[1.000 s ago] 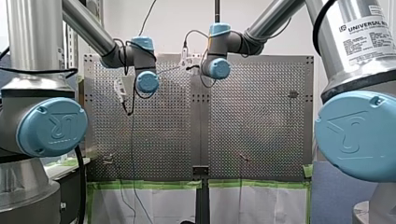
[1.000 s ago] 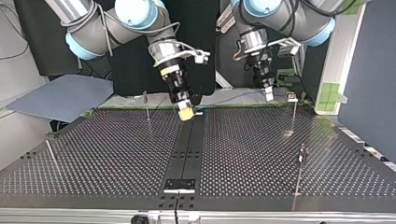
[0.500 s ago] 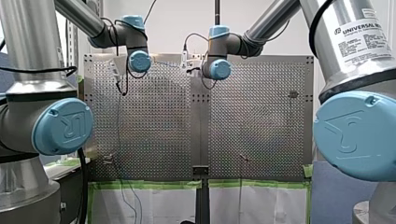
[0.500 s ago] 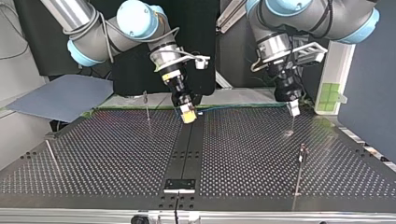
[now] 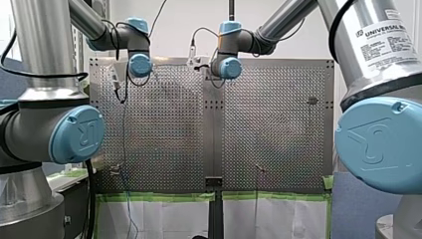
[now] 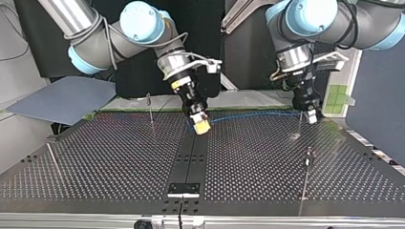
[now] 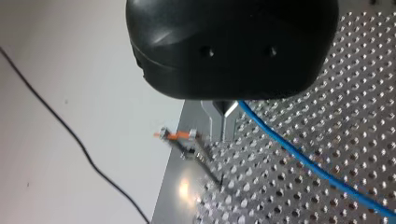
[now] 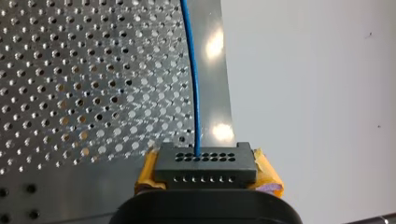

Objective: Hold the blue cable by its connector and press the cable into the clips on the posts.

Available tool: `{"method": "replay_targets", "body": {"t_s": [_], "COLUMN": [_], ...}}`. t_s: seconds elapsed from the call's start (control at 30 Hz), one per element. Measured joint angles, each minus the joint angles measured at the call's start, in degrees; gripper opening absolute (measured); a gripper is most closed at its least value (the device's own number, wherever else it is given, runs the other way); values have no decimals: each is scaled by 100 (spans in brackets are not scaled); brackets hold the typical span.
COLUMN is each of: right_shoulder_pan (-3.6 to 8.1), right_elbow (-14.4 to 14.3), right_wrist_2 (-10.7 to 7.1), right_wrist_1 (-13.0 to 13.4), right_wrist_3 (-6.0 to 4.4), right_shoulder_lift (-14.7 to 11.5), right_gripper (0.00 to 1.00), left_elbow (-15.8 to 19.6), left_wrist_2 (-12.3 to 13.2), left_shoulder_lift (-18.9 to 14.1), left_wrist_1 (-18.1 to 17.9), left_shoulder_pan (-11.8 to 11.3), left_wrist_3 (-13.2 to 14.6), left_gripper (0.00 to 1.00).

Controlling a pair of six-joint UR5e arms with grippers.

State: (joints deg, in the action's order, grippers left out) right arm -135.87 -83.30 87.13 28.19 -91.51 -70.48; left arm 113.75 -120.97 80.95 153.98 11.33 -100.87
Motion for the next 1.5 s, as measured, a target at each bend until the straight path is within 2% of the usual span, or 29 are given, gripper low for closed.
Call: {"method": "replay_targets", "body": {"t_s": [0.3, 0.57, 0.87, 1.2, 1.5], "right_shoulder_pan": [-62, -106, -114, -142, -102], "right_elbow": [347, 588, 718, 835, 913], "right_wrist_2": [-77, -87, -91, -91, -83], "right_wrist_1": [-96, -126, -133, -151, -155], "right_wrist_3": [0, -33, -74, -79, -80], "right_shoulder_lift": [246, 318, 405, 562, 590], "right_gripper": [0, 0, 0, 0, 0], "left_elbow": [-218, -463, -785, -823, -868], "left_wrist_2": [369, 765, 1074, 1195, 1552], "left_shoulder_lift": [-6, 67, 415, 516, 561], "left_wrist_1": [104, 109, 200, 169, 142], "left_shoulder_pan": [-418, -800, -948, -1072, -1427], "left_wrist_3": [-40, -64, -98, -144, -340], "left_gripper": [0, 0, 0, 0, 0]}}
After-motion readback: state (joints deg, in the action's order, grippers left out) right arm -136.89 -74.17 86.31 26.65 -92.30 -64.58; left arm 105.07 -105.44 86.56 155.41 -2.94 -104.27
